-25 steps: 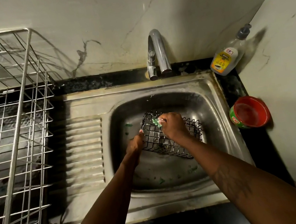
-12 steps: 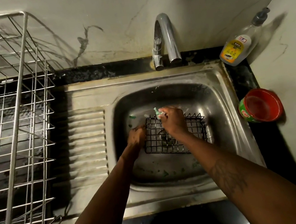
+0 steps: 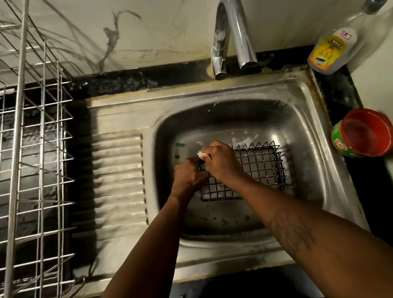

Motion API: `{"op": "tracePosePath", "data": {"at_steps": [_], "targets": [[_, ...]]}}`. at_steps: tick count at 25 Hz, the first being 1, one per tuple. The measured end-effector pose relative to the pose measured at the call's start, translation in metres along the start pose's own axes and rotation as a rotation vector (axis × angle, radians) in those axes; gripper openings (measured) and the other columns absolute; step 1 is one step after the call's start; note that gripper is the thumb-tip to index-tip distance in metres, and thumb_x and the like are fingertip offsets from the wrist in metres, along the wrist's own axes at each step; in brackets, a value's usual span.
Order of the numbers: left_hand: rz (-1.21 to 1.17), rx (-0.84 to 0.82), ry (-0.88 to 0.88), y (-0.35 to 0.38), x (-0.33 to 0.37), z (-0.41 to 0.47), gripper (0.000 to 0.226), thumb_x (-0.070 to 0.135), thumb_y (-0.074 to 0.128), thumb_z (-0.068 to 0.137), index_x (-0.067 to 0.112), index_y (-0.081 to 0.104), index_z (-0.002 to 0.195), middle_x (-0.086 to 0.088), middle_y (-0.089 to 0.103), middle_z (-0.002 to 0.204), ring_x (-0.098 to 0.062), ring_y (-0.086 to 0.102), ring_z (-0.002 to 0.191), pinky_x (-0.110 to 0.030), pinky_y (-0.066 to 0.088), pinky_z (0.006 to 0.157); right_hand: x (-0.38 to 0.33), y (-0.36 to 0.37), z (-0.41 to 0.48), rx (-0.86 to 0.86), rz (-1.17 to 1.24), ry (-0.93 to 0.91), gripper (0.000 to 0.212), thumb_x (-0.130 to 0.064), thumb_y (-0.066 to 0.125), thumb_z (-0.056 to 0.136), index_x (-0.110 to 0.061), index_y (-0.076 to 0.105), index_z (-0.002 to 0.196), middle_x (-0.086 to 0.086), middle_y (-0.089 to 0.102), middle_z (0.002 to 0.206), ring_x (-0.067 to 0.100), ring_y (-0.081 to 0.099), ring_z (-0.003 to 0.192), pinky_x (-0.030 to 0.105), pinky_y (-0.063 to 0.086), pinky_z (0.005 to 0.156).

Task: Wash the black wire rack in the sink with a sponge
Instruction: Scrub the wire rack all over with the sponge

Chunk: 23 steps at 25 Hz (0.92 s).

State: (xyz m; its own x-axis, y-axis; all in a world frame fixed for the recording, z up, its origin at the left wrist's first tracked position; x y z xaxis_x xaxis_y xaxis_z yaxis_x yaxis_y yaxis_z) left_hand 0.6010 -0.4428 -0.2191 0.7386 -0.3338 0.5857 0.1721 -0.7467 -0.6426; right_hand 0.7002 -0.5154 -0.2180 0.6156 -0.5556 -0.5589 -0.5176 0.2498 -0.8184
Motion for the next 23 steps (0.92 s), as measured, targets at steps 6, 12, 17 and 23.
{"op": "tracePosePath", "data": {"at_steps": [6,12,17,23], "targets": [[0.027,-0.044,-0.034,-0.006,-0.003,0.013,0.035,0.036,0.081,0.081,0.020,0.078,0.112,-0.005,0.077,0.108,-0.020,0.070,0.104,-0.028,0.054,0.094,0.066,-0.043,-0.014,0.163,-0.038,0.293,0.029,-0.010,0.075,0.083,-0.007,0.073,0.112,0.012,0.073,0.108,0.016,0.067,0.089,0.016,0.049,0.071],[0.164,-0.033,-0.003,-0.002,0.005,0.015,0.024,0.039,0.074,0.084,0.016,0.080,0.088,-0.003,0.077,0.088,-0.018,0.070,0.089,-0.020,0.037,0.071,0.006,-0.005,-0.004,0.014,-0.094,0.093,0.010,-0.016,0.069,0.089,-0.009,0.075,0.092,0.009,0.070,0.090,0.020,0.062,0.080,0.025,0.047,0.068],[0.109,-0.041,-0.014,0.000,-0.003,0.012,0.021,0.034,0.079,0.081,0.019,0.082,0.095,0.000,0.078,0.091,-0.014,0.070,0.088,-0.016,0.040,0.074,0.037,-0.016,-0.014,0.059,-0.149,0.092,0.025,-0.006,0.073,0.083,-0.009,0.072,0.108,0.009,0.071,0.103,0.020,0.065,0.090,0.020,0.048,0.071],[0.055,-0.030,-0.048,0.001,-0.004,0.014,0.026,0.032,0.084,0.078,0.016,0.081,0.097,-0.004,0.077,0.087,-0.010,0.067,0.084,-0.020,0.048,0.077,0.130,-0.078,-0.029,0.259,-0.218,0.490,0.030,-0.004,0.078,0.077,-0.006,0.072,0.106,0.015,0.073,0.098,0.029,0.069,0.089,0.033,0.056,0.071]]}}
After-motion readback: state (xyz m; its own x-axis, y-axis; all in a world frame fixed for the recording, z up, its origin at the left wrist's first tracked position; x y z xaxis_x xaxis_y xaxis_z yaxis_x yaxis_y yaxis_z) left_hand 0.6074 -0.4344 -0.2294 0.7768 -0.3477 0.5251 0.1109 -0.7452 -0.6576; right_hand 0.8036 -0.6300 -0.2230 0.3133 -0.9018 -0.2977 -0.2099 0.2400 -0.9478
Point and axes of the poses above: each hand's wrist, its own z-axis towards the middle knuckle, its own y-axis out of the palm, x = y × z, the point moved 3 cm from there along z, towards the middle knuckle
